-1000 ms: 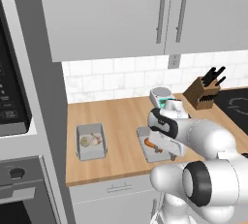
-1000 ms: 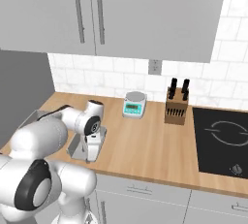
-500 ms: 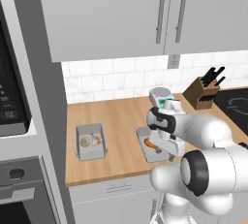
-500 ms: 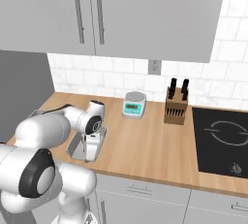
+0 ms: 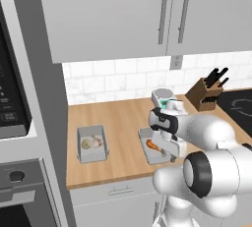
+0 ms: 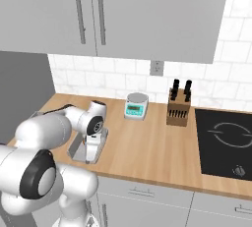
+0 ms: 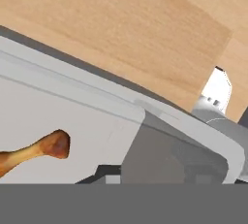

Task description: Take the meat container that has the chicken drumstick and place it on the second highest rack of the freezer. Then take the vegetable container that has the garlics and place it on the highest rack of the freezer.

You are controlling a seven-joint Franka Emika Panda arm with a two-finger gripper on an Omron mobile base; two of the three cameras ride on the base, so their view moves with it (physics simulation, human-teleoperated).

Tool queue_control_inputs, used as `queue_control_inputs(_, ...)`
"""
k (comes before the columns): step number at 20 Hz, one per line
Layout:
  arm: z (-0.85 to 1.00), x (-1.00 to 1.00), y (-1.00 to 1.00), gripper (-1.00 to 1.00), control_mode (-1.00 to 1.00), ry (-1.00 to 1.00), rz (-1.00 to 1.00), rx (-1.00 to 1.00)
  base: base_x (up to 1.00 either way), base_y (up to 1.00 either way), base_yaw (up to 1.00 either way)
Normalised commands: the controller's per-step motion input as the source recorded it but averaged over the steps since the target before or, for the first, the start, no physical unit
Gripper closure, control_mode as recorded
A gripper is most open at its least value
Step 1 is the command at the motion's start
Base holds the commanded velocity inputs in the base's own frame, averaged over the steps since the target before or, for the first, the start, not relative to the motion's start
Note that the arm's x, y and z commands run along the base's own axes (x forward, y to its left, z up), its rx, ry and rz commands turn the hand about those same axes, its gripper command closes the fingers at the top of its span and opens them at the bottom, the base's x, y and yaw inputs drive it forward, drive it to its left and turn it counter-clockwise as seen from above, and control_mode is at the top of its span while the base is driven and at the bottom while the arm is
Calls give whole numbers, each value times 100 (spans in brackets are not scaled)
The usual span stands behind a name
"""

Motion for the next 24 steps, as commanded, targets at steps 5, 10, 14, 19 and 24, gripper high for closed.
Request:
queue_control_inputs(5,8,-11,0,100,-100,-17,-9,0,0,0,0)
queue_control_inputs(10,26,-26,0,100,-100,-30,-16,0,0,0,0)
queue_control_inputs(14,65,-23,0,100,-100,-4,-16,0,0,0,0)
queue_control_inputs(19,51,-29,0,100,-100,-4,-10,0,0,0,0)
queue_control_inputs(24,69,-35,0,100,-100,-18,-13,0,0,0,0)
